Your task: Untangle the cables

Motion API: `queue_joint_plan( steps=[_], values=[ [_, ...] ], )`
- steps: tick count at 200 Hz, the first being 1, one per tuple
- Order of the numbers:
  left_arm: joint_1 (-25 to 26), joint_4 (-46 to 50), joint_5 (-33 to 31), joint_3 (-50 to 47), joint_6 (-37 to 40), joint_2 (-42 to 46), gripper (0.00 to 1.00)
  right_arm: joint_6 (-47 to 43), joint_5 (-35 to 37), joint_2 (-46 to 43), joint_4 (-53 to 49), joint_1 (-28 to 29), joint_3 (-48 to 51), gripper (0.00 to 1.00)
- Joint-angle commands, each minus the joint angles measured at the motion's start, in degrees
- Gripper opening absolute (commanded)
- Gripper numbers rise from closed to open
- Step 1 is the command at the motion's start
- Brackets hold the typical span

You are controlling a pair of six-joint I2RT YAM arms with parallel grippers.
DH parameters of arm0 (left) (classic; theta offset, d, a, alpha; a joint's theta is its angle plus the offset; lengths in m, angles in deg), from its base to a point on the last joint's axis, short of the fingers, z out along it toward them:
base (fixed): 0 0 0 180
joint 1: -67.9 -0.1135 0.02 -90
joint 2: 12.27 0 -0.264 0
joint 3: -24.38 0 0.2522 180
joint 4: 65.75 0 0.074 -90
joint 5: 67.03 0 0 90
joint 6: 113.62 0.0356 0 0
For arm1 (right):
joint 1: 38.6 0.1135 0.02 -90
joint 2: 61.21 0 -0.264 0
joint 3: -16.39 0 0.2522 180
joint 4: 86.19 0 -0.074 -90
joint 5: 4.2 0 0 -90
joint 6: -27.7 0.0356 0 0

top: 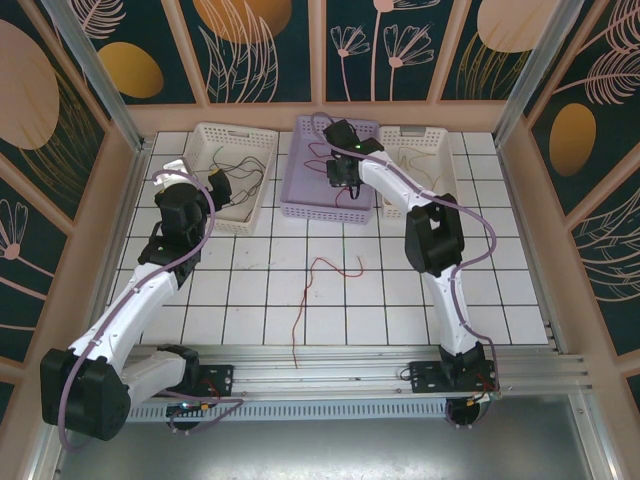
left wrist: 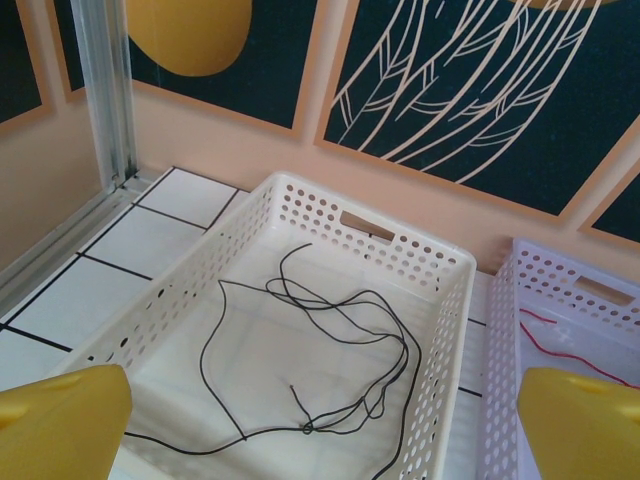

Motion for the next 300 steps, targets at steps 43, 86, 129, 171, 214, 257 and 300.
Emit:
queue_joint_plan(
  steps=[43,86,129,171,214,257,300],
  values=[
    [0.4,-0.5,-0.1,0.3,1.1,-0.5,0.98,-0.5,-5.7,-8.0,0.6,0.6,1.6,0.5],
    [0.4,-0.4,-0.3,0.3,1.1,-0.5,0.98,0.4,-7.0,-11.9,1.3,0.6,2.7,0.53],
    [0.4,-0.3,-0.3,0.3,1.1,-0.4,0.98,0.6,-4.0,-23.6,5.8,5.5,13.5,0.59],
    [0.7,2.6,4.3,2.8,2.4,-1.8,0.99,1.7,-0.6,-39.1,13.5,11.4,34.7,0.63],
    [2.7,3.8,12.5,4.3,4.6,-5.9,0.98,5.8,-4.9,-58.9,21.2,11.9,54.8,0.77],
    [7.7,-3.1,12.2,-1.2,4.6,-5.6,0.98,6.5,-3.0,-71.7,20.5,11.9,63.3,0.99],
    [15.2,-2.7,9.8,-3.0,-2.1,-6.8,0.99,7.0,-2.2,-77.3,18.7,11.8,67.2,0.99]
  ],
)
